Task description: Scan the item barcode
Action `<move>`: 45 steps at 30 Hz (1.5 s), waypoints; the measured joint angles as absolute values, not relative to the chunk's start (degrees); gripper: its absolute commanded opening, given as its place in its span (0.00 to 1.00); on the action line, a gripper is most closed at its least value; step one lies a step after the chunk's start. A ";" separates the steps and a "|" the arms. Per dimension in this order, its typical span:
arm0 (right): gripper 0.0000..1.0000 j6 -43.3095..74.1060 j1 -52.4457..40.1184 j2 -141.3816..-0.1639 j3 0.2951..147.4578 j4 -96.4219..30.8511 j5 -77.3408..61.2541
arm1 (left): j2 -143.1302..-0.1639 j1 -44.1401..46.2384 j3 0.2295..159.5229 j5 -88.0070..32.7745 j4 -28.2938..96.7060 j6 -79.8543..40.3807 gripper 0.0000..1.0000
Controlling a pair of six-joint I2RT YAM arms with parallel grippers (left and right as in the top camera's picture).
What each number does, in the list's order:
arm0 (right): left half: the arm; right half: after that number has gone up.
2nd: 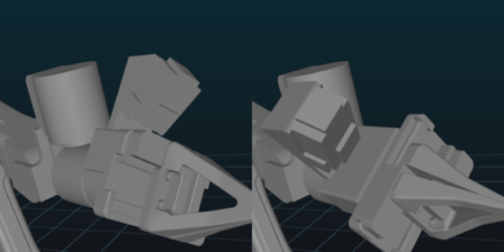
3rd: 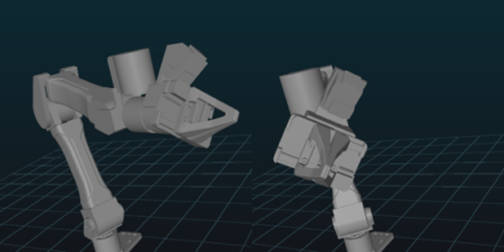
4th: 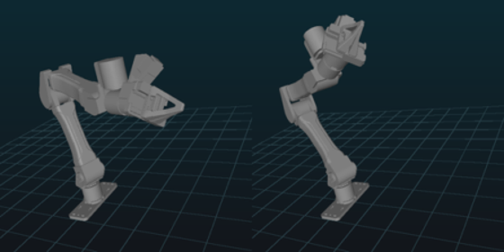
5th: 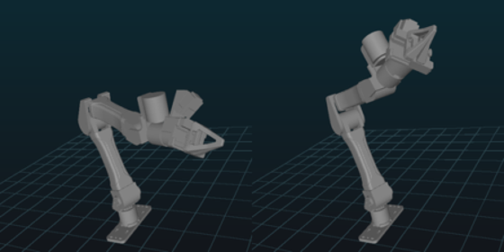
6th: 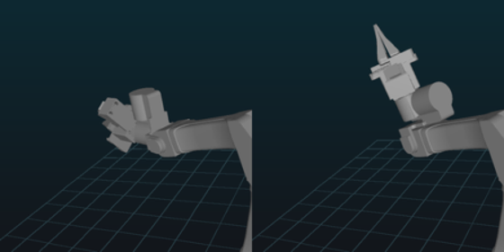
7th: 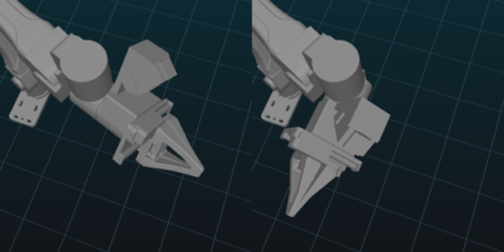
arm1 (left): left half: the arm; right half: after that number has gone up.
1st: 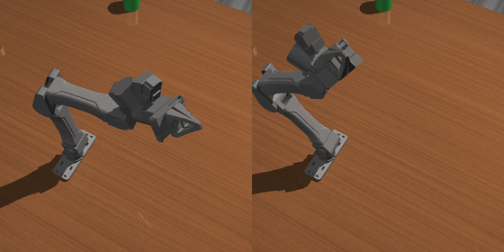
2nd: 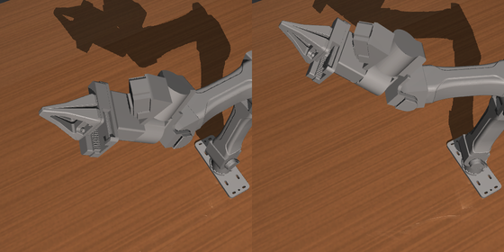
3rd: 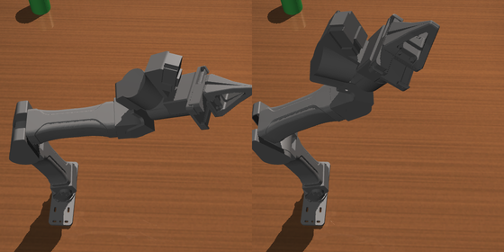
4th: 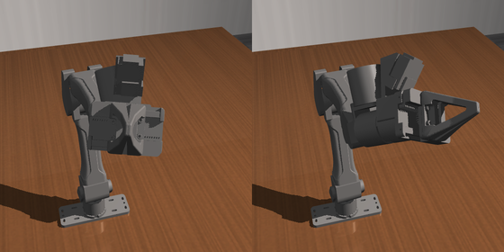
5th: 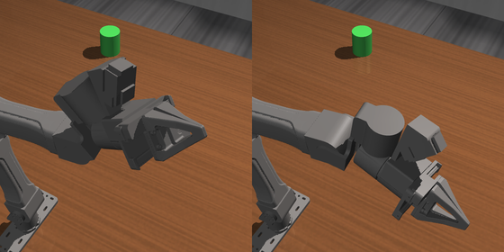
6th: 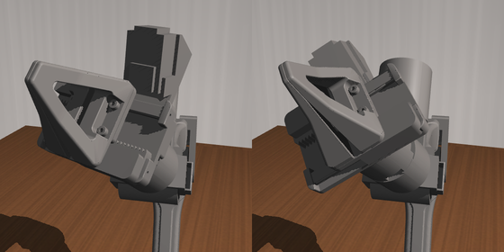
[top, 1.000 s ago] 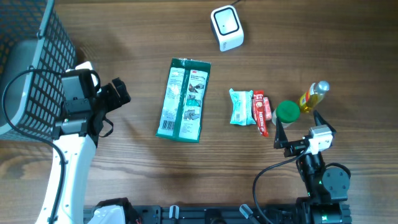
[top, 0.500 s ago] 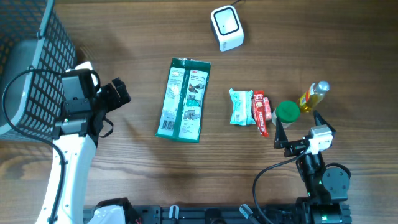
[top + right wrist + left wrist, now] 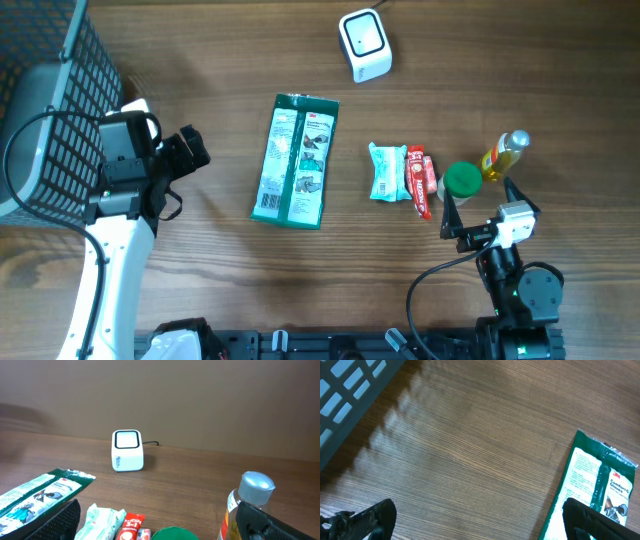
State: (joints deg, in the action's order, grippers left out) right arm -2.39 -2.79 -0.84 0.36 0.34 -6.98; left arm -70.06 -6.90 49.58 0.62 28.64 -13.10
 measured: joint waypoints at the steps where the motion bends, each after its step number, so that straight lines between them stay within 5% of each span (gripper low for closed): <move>1: 1.00 -2.39 -2.79 -0.84 0.36 0.34 -6.98 | -70.06 -6.90 49.58 0.62 28.64 -13.13 1.00; 7: 1.00 -2.39 -2.79 -0.84 0.36 0.34 -6.98 | -68.14 -6.90 49.58 0.62 31.77 -13.13 1.00; 17: 1.00 -2.39 -2.79 -0.80 0.36 0.14 -6.96 | -24.03 -6.90 50.54 1.08 35.33 -13.10 1.00; 26: 1.00 -2.39 -2.79 -0.78 0.36 0.16 -6.96 | -8.03 -2.00 44.77 0.95 35.62 -13.13 1.00; 34: 1.00 -2.39 -2.79 -0.78 0.36 0.19 -6.96 | -0.89 -0.05 30.35 0.12 13.43 -13.19 1.00; 41: 1.00 -2.39 -2.79 -0.78 0.36 0.19 -6.96 | -0.75 -0.05 18.72 -0.10 -20.51 -15.59 1.00; 45: 0.99 -2.39 -2.79 -0.78 0.36 0.19 -6.96 | -0.69 -0.05 12.75 -0.12 -26.30 -18.02 1.00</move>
